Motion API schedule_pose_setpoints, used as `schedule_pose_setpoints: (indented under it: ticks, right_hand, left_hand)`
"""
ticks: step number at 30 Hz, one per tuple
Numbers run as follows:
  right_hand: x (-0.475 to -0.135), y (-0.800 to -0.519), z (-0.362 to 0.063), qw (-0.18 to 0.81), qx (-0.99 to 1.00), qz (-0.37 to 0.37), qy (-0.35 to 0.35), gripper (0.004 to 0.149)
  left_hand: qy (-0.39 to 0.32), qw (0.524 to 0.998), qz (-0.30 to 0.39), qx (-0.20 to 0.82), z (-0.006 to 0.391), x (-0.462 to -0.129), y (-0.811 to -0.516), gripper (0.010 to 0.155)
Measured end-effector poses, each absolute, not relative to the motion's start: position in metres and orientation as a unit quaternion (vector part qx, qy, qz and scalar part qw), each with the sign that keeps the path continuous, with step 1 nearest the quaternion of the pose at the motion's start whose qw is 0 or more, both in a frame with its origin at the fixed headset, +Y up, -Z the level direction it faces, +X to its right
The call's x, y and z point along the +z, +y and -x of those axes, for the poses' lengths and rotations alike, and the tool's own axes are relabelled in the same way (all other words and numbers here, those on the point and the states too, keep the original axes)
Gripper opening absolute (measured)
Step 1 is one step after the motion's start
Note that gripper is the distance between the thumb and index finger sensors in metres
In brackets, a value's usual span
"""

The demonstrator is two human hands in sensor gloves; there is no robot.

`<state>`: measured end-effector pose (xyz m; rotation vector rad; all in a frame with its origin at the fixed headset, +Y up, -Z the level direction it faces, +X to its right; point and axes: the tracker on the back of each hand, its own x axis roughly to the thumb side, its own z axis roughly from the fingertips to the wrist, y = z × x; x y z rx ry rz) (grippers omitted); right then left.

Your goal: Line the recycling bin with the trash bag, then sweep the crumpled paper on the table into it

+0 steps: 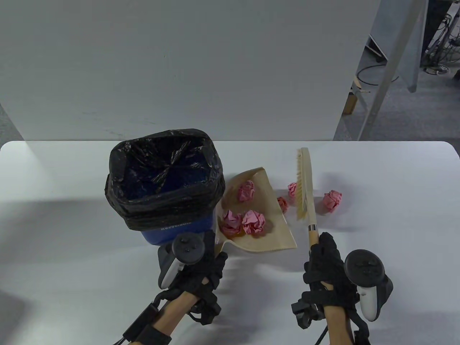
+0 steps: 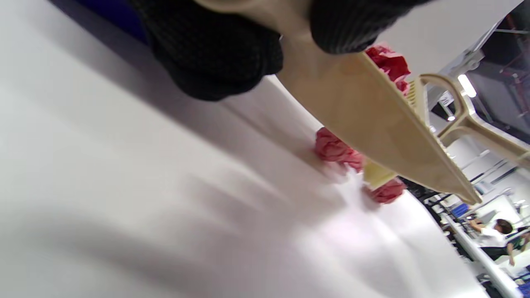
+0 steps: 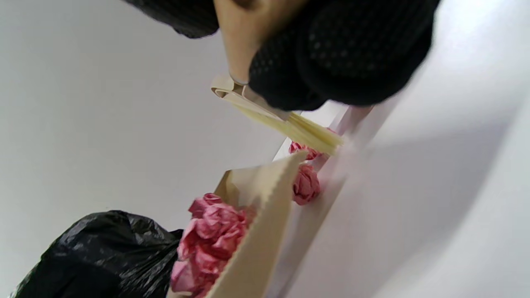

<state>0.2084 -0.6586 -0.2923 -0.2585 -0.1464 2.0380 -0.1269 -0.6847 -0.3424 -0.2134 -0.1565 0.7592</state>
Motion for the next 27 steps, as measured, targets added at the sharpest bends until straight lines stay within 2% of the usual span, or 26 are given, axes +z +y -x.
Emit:
schedule_pose_setpoints:
  ticks: [9,18,22,27]
  right_hand:
    - [-0.294,-0.664,-0.222,0.526,0.834,0.147,-0.080,0.061]
    - [-0.297,-0.667,-0.219,0.525,0.837,0.140,-0.062,0.061]
    - [-0.297,-0.667,-0.218,0.526,0.837,0.141,-0.058,0.060]
    - [-0.297,-0.666,-0.217,0.528,0.836,0.140,-0.056,0.061]
  left_hand:
    - [-0.125,0.895,0.055,0.425,0.118,-0.325,-0.629,0.076]
    - [-0.153,0.866,0.028,0.476,0.135,-0.312,-0.546,0.076]
    - [-0.124,0.881,-0.018,0.456,0.162,-0.310,-0.513,0.076]
    - [-0.064,0.902,-0.071,0.421,0.209,-0.311,-0.492,0.076]
